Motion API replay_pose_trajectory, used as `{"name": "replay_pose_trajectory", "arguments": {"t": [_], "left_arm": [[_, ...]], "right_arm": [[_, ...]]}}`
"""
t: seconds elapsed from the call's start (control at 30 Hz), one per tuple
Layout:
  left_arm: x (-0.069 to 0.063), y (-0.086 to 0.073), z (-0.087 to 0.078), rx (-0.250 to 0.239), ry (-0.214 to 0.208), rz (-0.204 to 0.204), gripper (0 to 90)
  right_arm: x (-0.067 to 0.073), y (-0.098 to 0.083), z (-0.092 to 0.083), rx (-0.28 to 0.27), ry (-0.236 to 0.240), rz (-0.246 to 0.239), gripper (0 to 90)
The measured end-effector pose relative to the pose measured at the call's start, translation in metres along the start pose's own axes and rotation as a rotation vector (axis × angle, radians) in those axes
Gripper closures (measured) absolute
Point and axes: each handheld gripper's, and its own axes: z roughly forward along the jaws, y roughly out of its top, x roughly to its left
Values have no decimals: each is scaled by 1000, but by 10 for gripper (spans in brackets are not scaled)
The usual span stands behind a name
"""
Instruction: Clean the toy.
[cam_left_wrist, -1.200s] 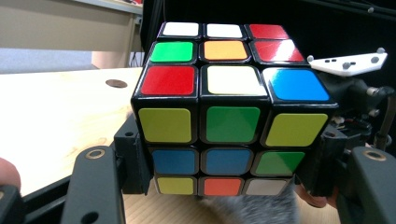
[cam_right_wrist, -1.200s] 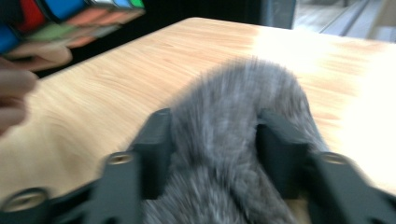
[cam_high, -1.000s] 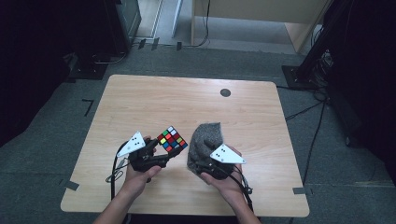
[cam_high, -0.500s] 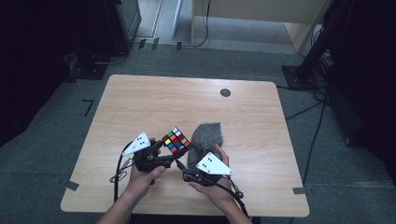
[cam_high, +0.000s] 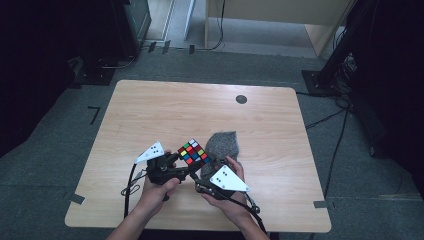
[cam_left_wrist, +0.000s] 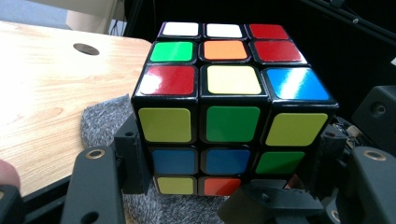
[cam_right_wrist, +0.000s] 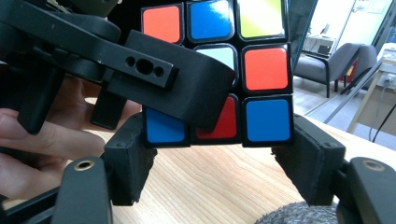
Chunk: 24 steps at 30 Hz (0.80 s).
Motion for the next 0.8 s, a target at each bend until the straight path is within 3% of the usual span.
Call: {"name": "replay_pose_trajectory", "arguments": {"t": [0.3,0.47,0.53,0.8], "left_arm": [[2,1,1,10,-15,-17,331],[5,5,-4,-10,-16,-31,285],[6,6,-7,-12,-12,-15,277],[10,13,-17,-60,-8,-5,216]], "right_arm": [[-1,2,-2,27,4,-28,344],[-2,0,-1,56,42,-18,345],[-6,-1,0,71,73,6,345],[-17,-4,-1,118,71,31,345]]}}
